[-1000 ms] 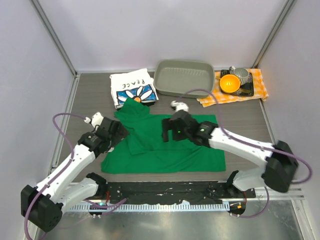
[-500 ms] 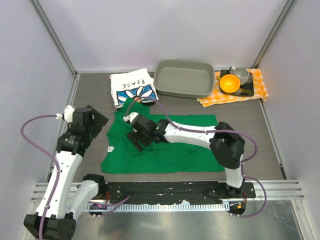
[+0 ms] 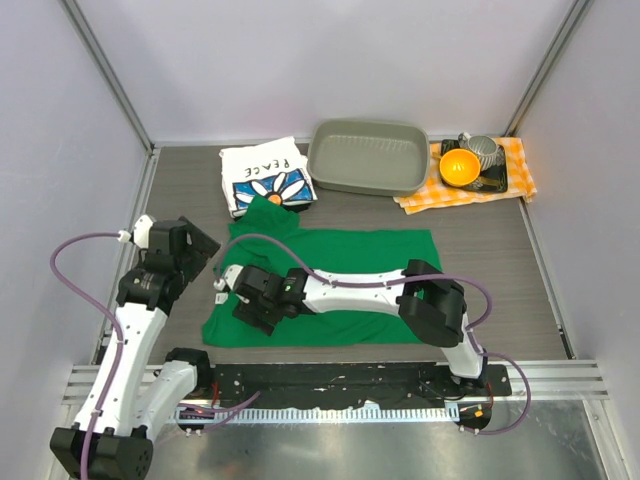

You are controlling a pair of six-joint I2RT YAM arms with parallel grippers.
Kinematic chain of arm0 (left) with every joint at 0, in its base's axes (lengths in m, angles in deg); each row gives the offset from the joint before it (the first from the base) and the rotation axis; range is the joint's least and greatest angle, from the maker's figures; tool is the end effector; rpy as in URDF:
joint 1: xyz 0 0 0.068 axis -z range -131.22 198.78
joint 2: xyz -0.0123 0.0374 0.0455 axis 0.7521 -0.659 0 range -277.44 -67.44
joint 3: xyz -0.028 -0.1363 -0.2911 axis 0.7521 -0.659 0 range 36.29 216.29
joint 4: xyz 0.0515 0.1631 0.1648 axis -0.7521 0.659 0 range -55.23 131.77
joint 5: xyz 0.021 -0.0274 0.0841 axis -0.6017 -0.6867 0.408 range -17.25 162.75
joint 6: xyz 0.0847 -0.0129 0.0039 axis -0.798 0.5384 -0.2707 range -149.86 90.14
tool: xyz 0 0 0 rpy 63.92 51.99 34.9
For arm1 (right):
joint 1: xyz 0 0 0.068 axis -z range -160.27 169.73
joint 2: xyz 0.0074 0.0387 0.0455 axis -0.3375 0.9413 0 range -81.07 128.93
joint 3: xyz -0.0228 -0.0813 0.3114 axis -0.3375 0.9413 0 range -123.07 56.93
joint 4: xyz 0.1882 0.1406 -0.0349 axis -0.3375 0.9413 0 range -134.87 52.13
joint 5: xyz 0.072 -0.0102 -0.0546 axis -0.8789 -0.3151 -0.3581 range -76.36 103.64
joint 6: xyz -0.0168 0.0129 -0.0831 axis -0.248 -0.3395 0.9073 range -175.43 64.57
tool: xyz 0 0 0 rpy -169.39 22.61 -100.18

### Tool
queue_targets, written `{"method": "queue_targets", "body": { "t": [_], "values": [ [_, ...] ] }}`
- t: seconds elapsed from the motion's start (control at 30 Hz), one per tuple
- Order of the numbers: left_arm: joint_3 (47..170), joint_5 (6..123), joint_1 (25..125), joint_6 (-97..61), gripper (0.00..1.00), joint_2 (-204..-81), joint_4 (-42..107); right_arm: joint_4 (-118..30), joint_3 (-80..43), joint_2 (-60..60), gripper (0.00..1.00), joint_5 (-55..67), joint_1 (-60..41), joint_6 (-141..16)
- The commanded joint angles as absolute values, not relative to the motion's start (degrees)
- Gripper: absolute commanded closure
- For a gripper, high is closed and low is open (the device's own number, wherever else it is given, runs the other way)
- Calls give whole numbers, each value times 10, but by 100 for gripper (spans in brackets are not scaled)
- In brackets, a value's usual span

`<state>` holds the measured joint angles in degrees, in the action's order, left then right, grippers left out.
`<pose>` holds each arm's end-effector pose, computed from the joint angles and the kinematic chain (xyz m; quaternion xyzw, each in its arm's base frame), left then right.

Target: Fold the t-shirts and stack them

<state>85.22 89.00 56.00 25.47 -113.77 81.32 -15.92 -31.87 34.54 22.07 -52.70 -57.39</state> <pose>0.1259 0.0054 0.3097 -0.4218 0.8095 -0.0899 0.3985 0.1503 0.4379 0.2294 -0.5322 0.7910 0.1215 0.2762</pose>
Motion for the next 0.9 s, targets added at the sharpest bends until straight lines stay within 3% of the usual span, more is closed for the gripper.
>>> {"method": "queue_targets", "body": {
  "t": [0.0,0.57,0.87],
  "values": [
    [848,893,550,245,0,-1123,799,-168,-337,361,28,237,-530,-558],
    [845,877,525,229,0,-1125,789,-199,-373,400,37,278,-530,-540],
    [838,866,518,227,0,-1128,782,-195,-375,410,48,272,-530,-542]
  ]
}}
